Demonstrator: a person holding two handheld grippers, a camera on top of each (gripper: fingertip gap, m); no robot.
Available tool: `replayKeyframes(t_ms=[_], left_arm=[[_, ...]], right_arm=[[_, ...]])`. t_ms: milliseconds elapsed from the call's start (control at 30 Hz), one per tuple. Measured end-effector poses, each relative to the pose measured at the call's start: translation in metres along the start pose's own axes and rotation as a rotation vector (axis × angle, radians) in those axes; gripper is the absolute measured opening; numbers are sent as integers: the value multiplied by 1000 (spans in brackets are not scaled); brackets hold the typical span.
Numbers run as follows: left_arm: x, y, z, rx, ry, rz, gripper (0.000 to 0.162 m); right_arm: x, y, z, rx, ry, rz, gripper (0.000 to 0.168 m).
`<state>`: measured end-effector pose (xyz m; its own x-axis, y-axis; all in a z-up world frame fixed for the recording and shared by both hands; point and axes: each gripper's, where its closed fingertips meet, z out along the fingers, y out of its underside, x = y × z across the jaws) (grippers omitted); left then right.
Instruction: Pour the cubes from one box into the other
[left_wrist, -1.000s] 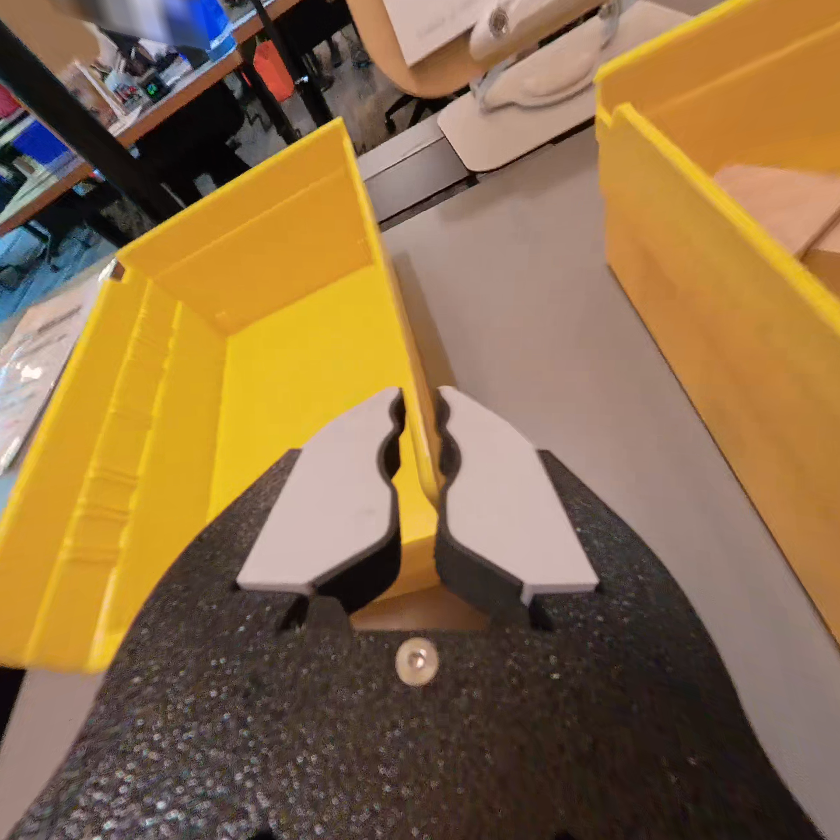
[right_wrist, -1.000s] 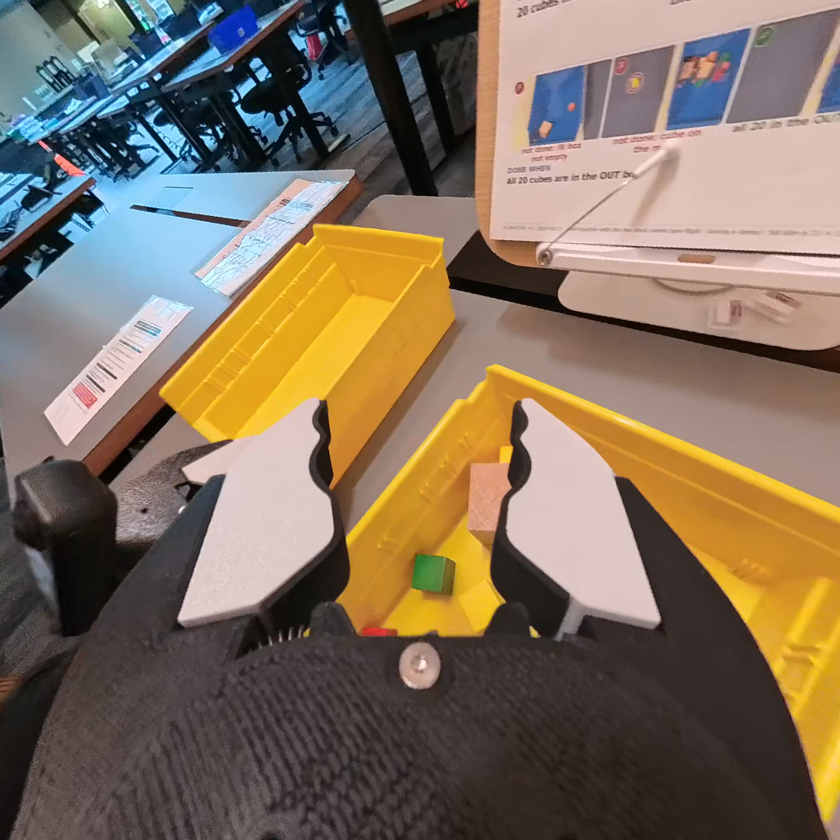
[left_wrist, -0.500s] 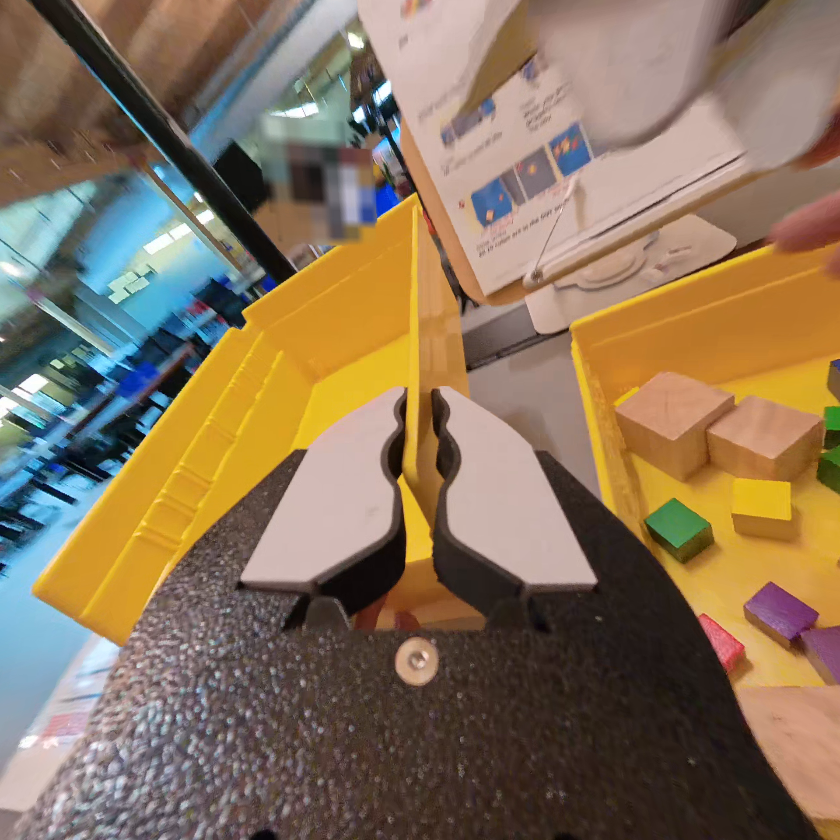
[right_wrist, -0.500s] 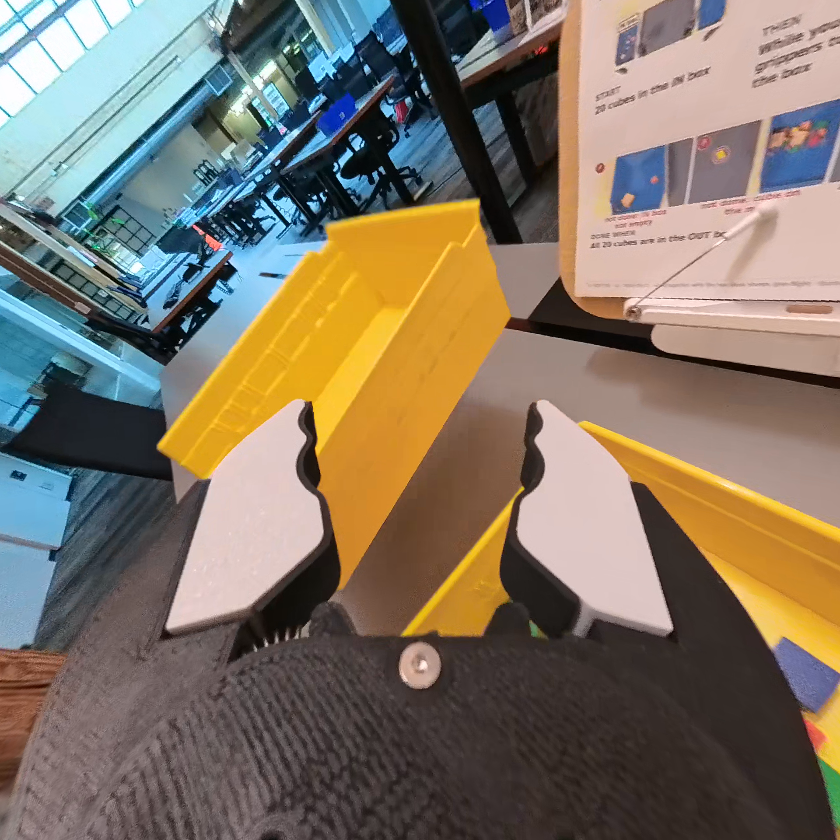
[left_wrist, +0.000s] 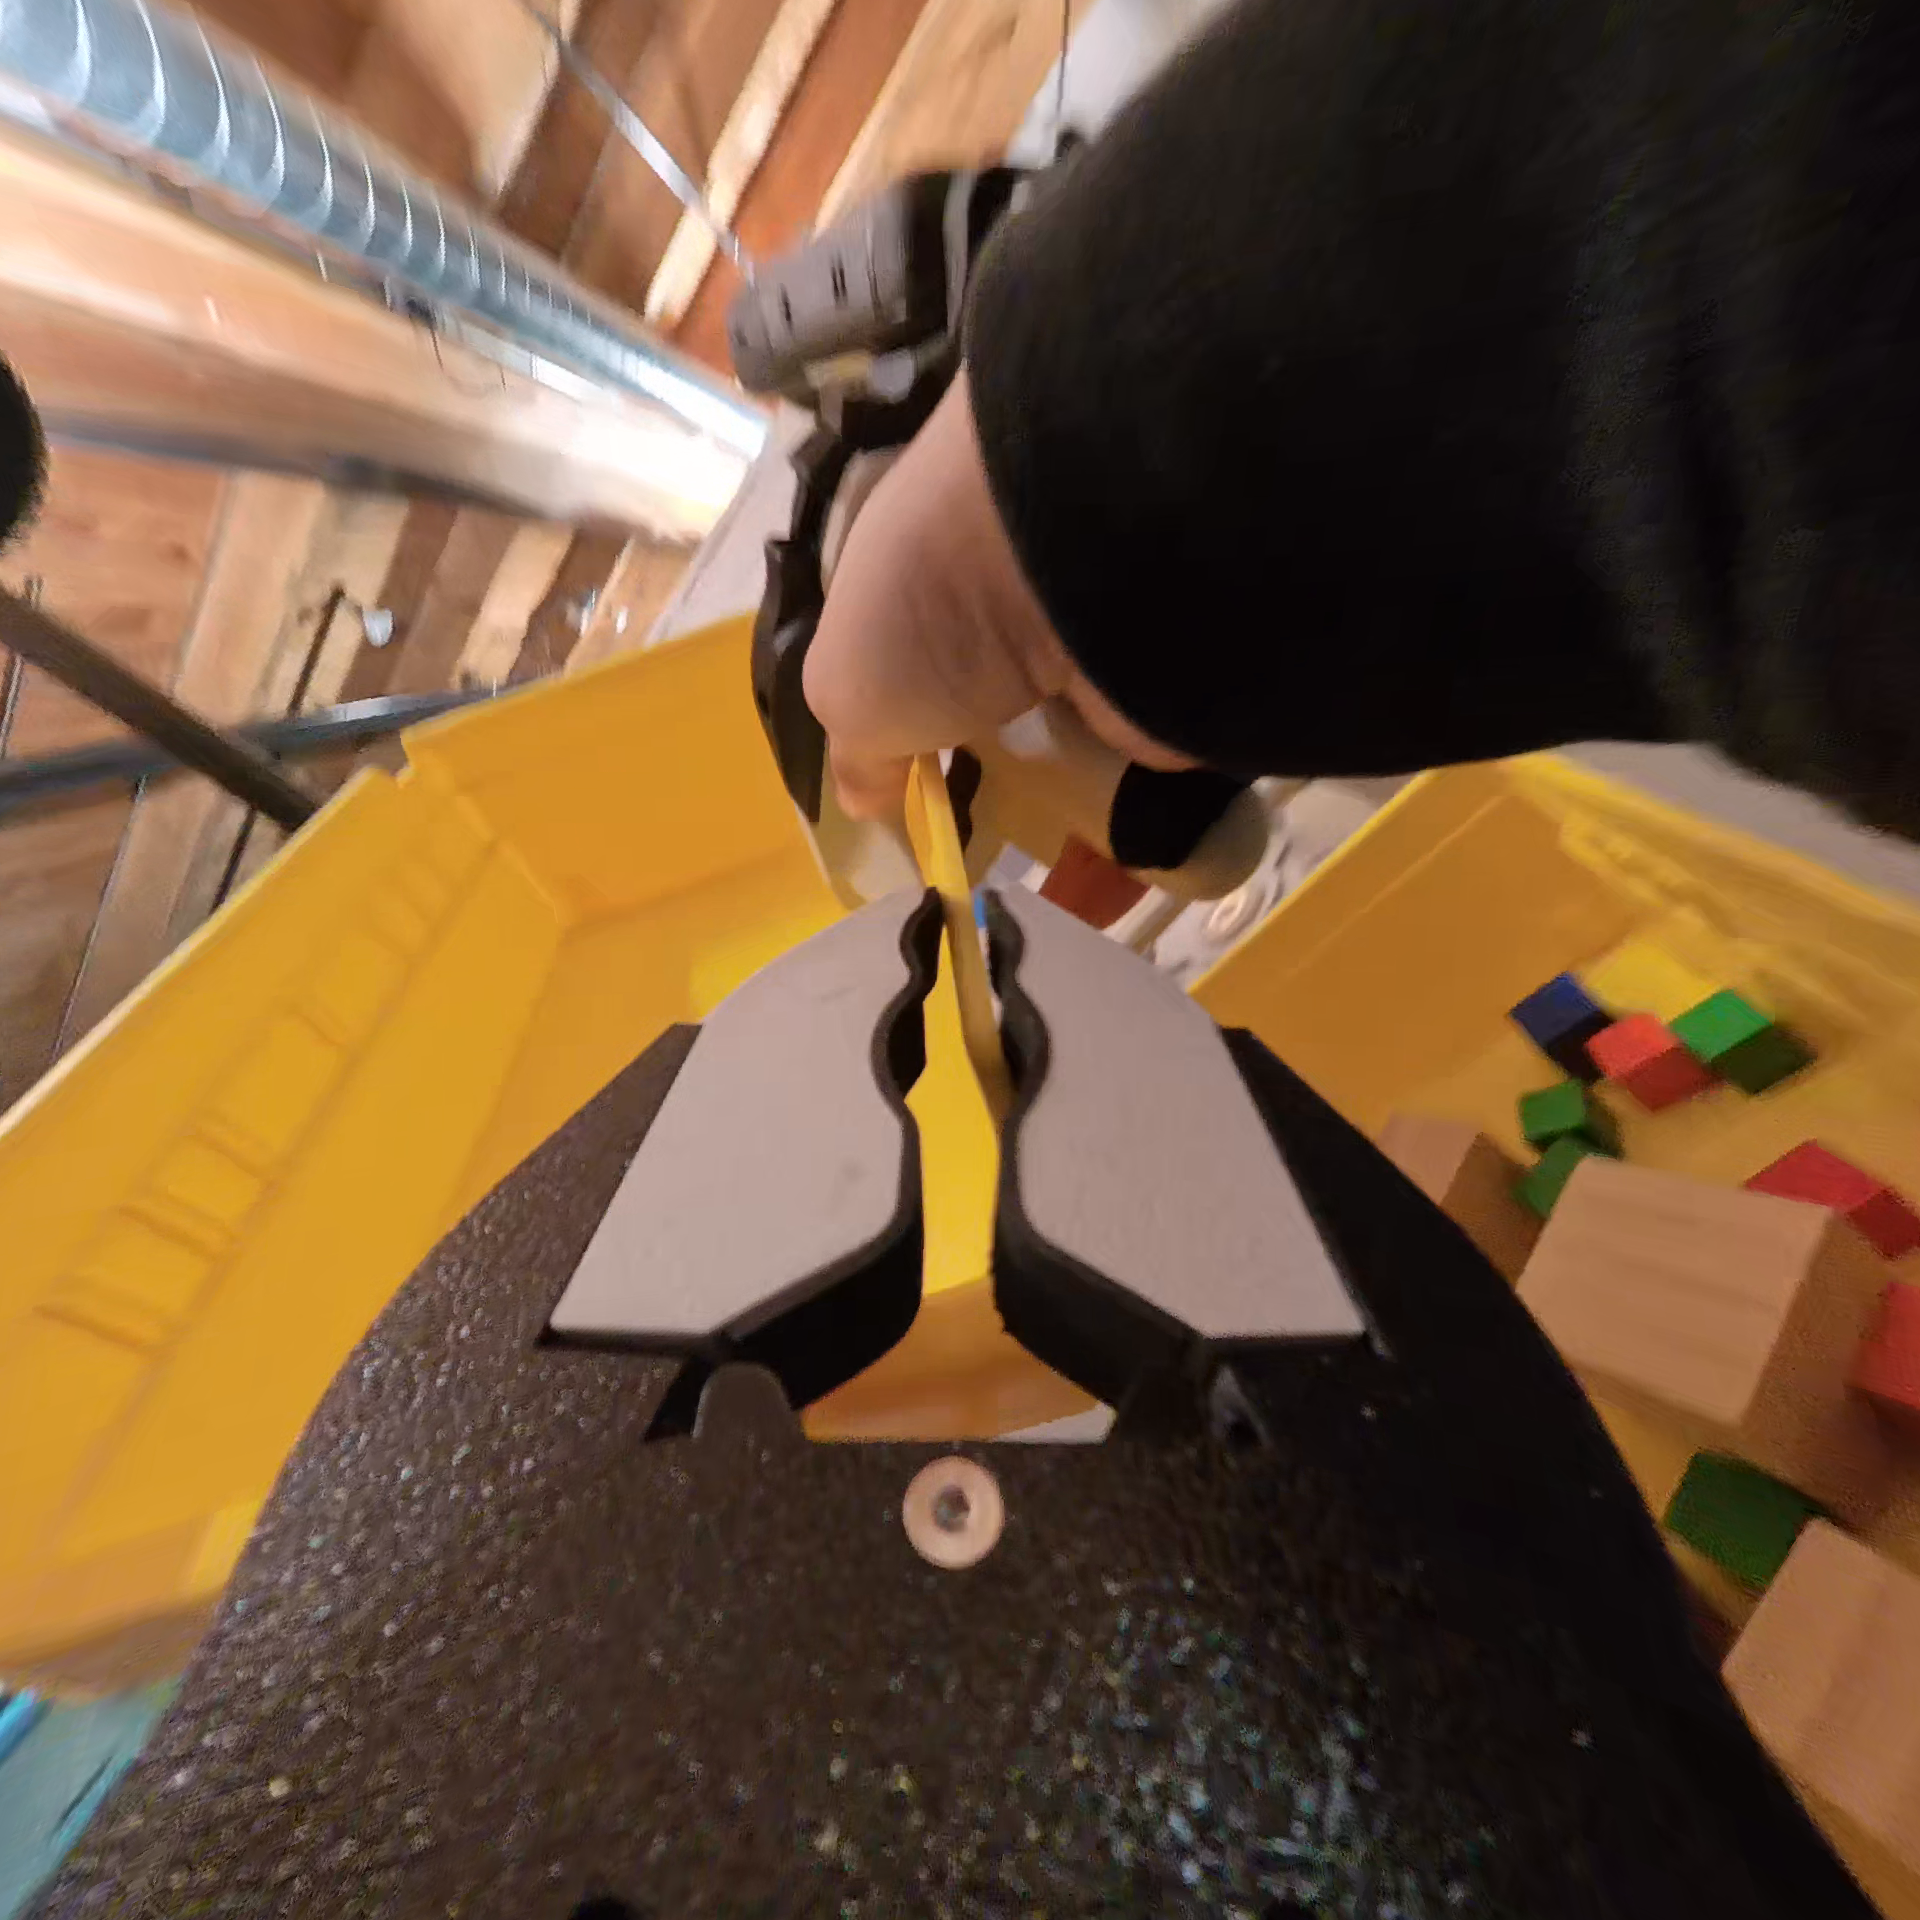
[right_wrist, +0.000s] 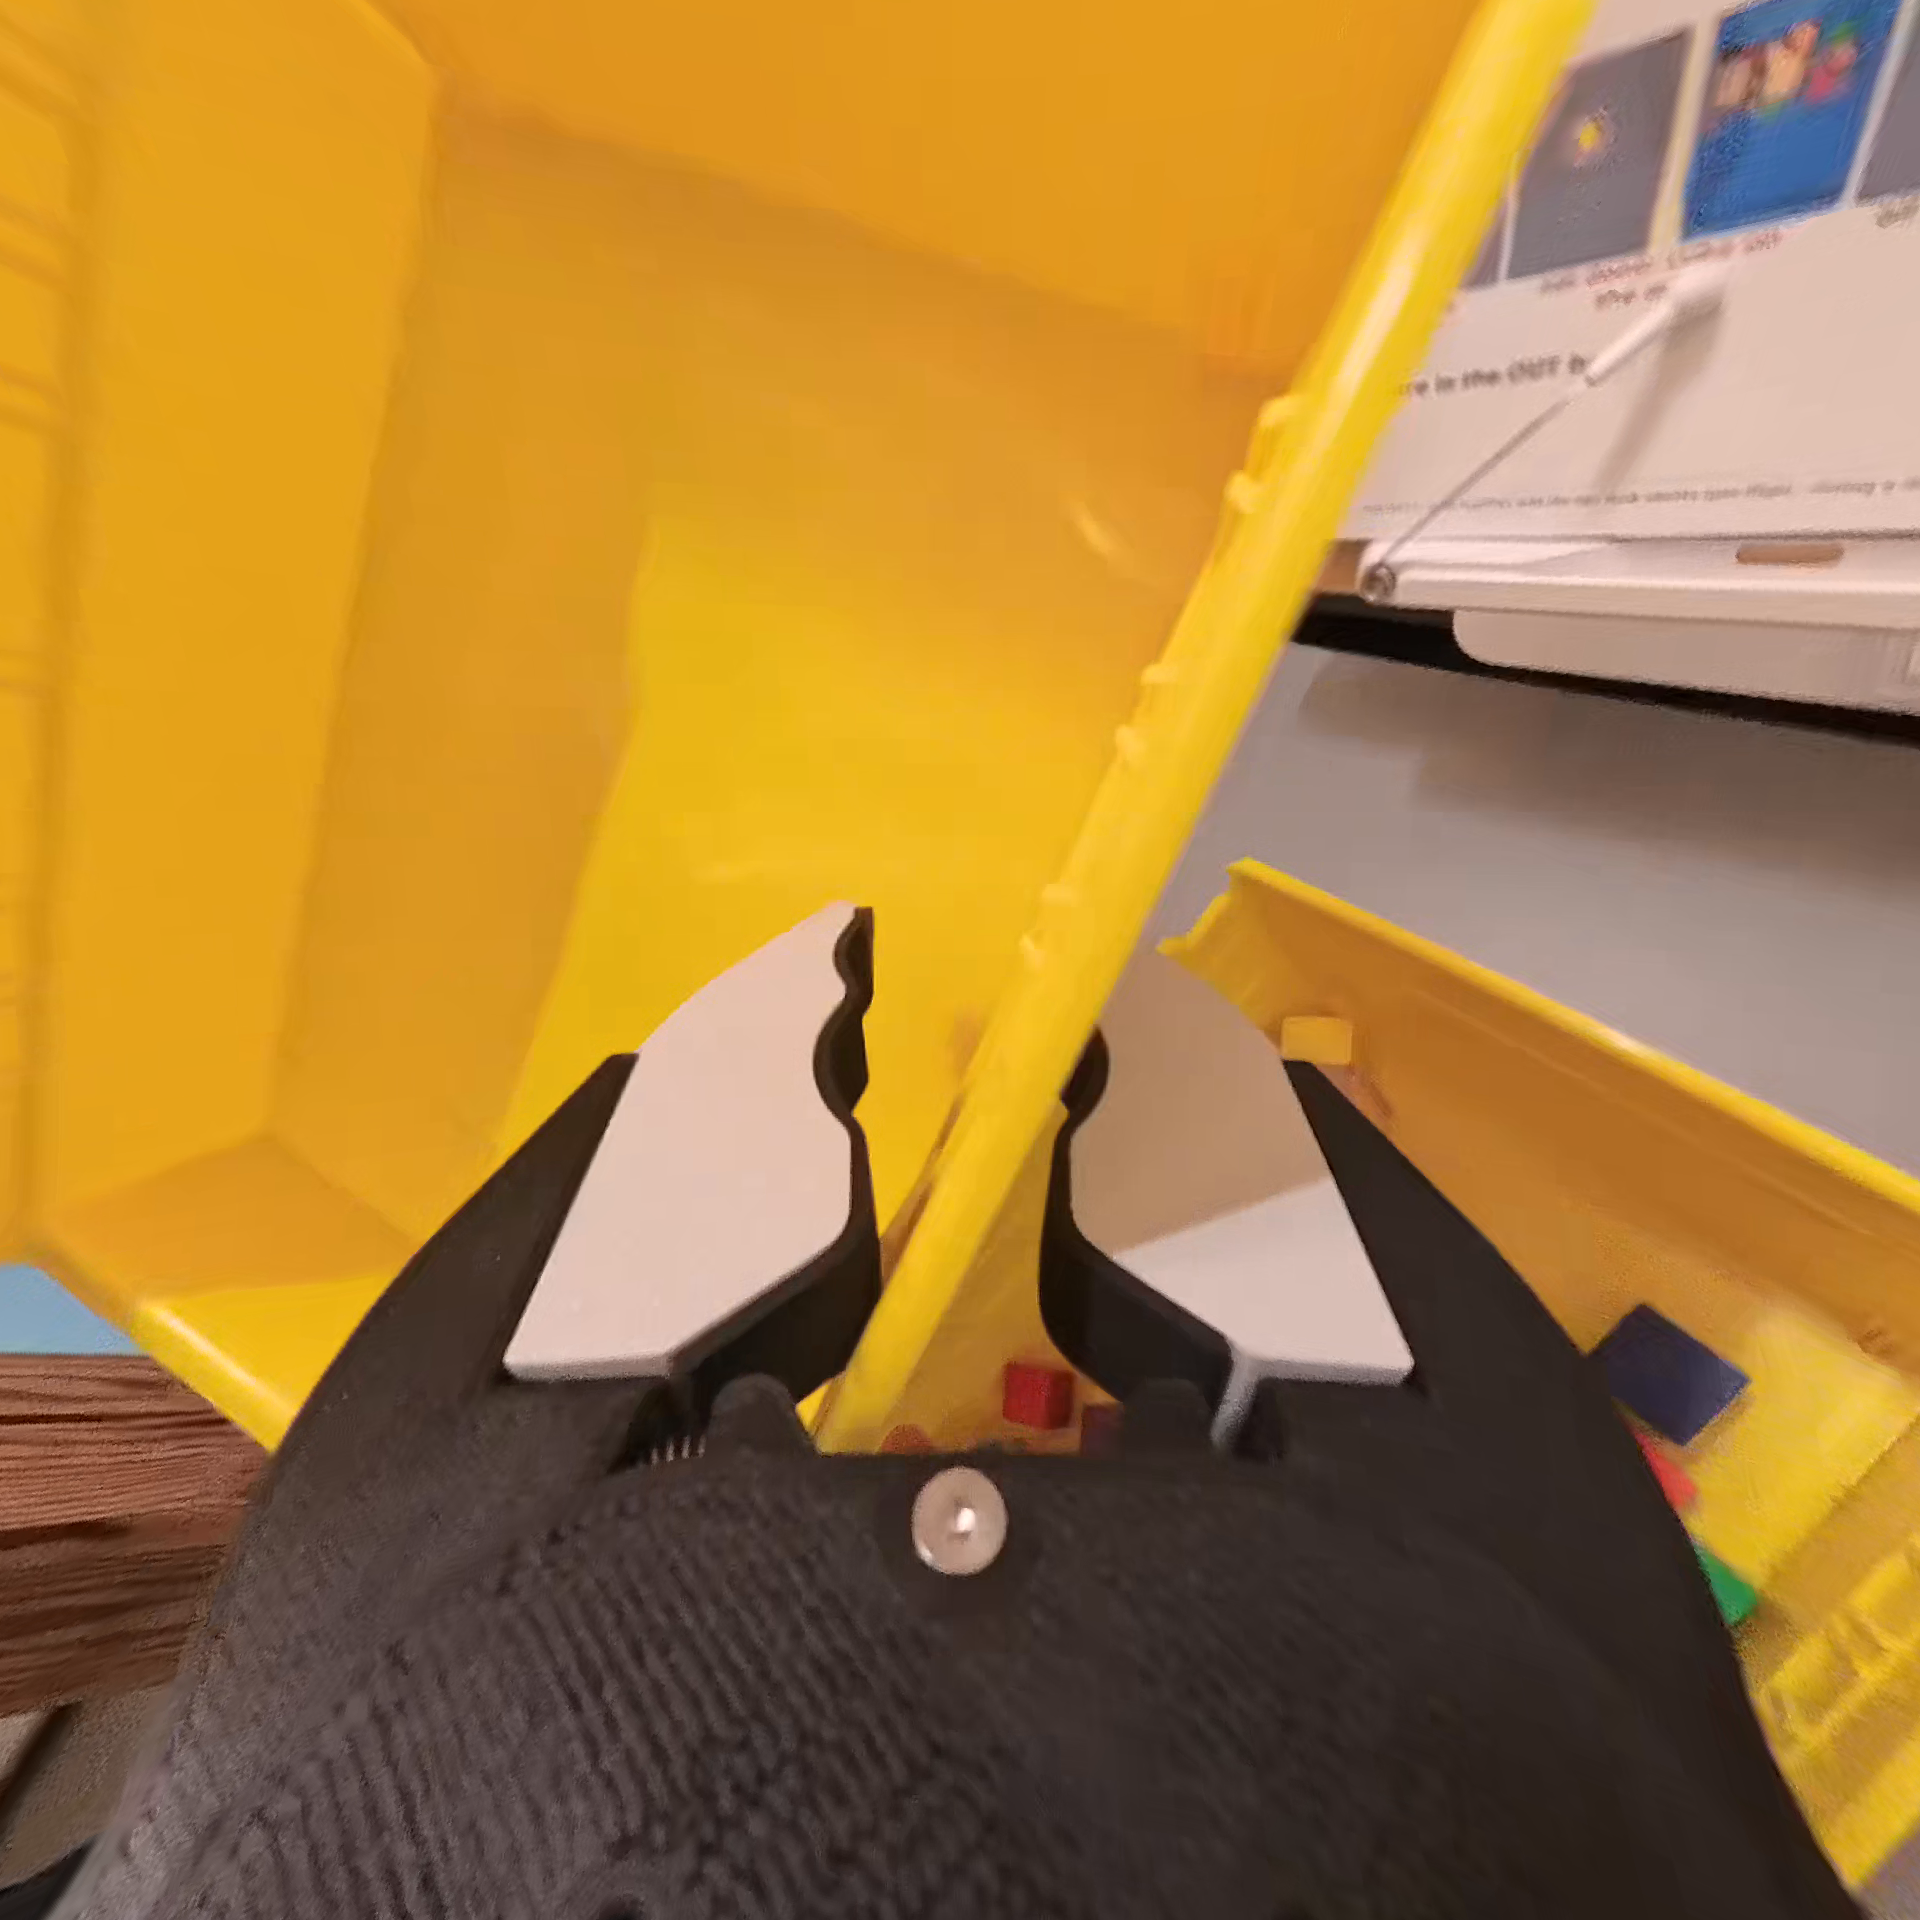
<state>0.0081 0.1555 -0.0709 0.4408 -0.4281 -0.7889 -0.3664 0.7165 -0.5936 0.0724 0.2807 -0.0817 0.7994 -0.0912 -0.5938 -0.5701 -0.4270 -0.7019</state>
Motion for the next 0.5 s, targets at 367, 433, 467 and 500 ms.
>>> replayKeyframes(t_ms=[367, 433, 467, 500], left_arm=[[14, -28, -39, 128, 357, -313, 44], [7, 6, -32, 44, 340, -310, 57], [7, 23, -30, 4, 346, -329, 60], [9, 41, -28, -42, 368, -363, 60]], right_arm=[[124, -73, -161, 90, 350, -103, 37], [149, -73, -208, 100, 389, -110, 37], [163, -70, -230, 98, 408, -113, 37], [179, -64, -252, 92, 432, -109, 37]])
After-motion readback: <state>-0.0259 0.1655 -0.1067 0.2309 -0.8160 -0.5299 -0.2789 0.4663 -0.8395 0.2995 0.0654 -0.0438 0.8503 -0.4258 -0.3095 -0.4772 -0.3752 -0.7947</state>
